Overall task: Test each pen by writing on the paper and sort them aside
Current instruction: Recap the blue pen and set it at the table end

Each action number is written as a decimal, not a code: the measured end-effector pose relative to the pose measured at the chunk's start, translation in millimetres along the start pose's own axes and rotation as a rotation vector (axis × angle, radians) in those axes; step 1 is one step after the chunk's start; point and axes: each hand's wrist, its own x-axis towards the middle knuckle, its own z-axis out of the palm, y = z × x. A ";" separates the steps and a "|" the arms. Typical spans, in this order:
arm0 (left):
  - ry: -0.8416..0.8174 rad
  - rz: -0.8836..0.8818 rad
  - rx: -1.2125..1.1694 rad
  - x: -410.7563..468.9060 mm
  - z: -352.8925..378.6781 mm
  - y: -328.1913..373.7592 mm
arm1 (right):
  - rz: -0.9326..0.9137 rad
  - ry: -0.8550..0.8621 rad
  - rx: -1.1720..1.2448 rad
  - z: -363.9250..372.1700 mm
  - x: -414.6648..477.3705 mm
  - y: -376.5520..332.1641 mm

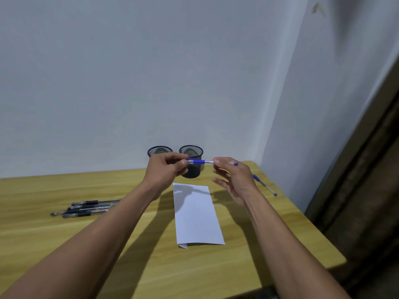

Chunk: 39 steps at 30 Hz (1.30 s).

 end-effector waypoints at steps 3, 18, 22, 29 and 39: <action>-0.033 0.019 0.063 6.6 12.4 2.0 | -0.121 0.014 -0.325 -26.0 0.5 -11.2; -0.424 0.072 0.956 43.8 145.4 -84.4 | -0.158 0.611 -1.117 -158.4 5.7 40.7; -0.443 0.140 1.191 55.4 160.2 -104.9 | -0.119 0.675 -1.218 -167.2 23.7 63.5; -0.541 0.165 1.396 70.0 175.5 -115.8 | -0.143 0.657 -1.333 -168.2 45.8 72.3; -0.524 0.161 1.330 59.2 164.4 -104.6 | -0.195 0.571 -1.318 -159.4 23.4 52.3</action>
